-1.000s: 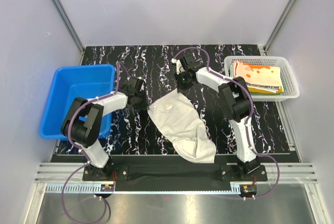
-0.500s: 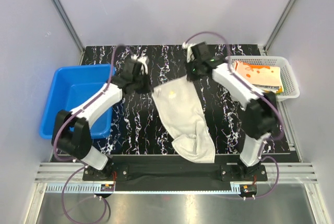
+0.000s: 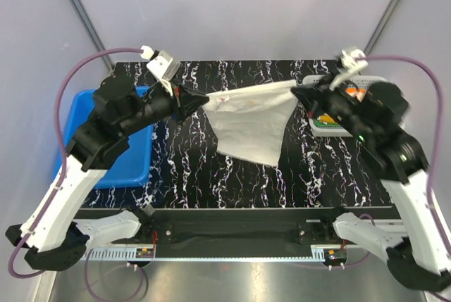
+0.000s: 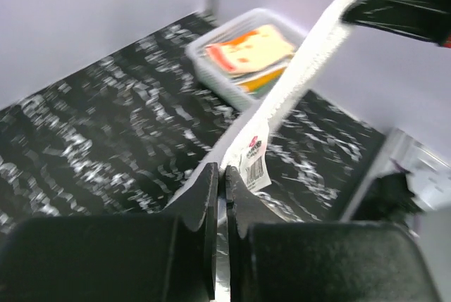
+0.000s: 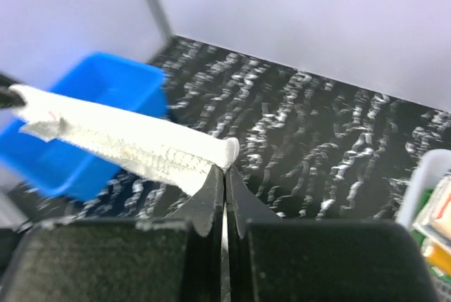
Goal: Fold and stack the towels
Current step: Flatten out the crumpled towel
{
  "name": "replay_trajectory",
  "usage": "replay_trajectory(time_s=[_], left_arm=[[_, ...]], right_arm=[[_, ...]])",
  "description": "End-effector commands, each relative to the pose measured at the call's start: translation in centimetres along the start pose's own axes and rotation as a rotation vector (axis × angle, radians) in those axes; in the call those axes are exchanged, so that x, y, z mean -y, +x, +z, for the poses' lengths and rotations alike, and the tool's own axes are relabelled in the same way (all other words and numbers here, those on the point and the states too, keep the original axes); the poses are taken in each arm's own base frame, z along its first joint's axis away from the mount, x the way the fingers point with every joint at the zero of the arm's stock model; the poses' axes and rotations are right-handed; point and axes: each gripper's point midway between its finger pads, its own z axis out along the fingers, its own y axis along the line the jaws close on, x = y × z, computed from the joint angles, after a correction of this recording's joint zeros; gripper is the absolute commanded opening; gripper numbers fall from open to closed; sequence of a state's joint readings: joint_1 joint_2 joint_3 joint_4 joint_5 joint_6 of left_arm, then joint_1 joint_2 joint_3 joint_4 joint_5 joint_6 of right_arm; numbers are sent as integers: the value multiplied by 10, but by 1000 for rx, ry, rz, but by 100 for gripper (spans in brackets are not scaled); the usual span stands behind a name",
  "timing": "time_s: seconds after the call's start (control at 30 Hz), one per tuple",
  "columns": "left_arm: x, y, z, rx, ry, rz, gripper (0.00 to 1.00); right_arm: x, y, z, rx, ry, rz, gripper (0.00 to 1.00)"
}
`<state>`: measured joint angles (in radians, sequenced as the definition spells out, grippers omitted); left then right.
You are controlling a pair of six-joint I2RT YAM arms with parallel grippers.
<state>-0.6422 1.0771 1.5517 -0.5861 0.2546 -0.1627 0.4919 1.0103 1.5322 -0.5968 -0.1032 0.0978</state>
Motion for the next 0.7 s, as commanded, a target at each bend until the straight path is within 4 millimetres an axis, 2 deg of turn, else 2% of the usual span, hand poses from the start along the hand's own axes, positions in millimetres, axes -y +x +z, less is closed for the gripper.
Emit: replay_trajectory(time_s=[0.0, 0.1, 0.17, 0.27, 0.33, 0.37, 0.4, 0.43, 0.47, 0.5, 0.57, 0.6, 0.67], left_arm=[[31, -1, -18, 0, 102, 33, 0], [47, 1, -25, -7, 152, 24, 0], [52, 4, -25, -22, 169, 25, 0], [54, -1, -24, -27, 160, 32, 0], [49, -17, -24, 0, 118, 34, 0], [41, -18, -23, -7, 67, 33, 0], [41, -40, -30, 37, 52, 55, 0], [34, -33, -18, -13, 24, 59, 0], [27, -39, -15, -13, -17, 69, 0], [22, -42, -11, -22, -42, 91, 0], [6, -39, 9, -74, -99, 99, 0], [-9, -36, 16, -92, -134, 89, 0], [-29, -23, 41, -130, -133, 53, 0]], right_arm=[[-26, 18, -18, 5, -135, 65, 0], [-41, 11, -47, 90, -210, 95, 0], [-45, 10, -53, 110, -233, 99, 0], [-45, -7, -60, 151, -223, 93, 0], [-36, -18, -57, 177, -172, 63, 0], [-22, -33, -58, 222, -83, 61, 0], [-14, -36, -49, 221, -41, 35, 0], [-7, -40, -44, 219, -7, 20, 0], [-1, -52, -44, 240, 36, 8, 0], [6, -45, -25, 188, 62, -14, 0], [19, -45, -10, 169, 128, -29, 0], [25, -38, 11, 144, 146, -52, 0], [37, -27, 34, 117, 185, -72, 0]])
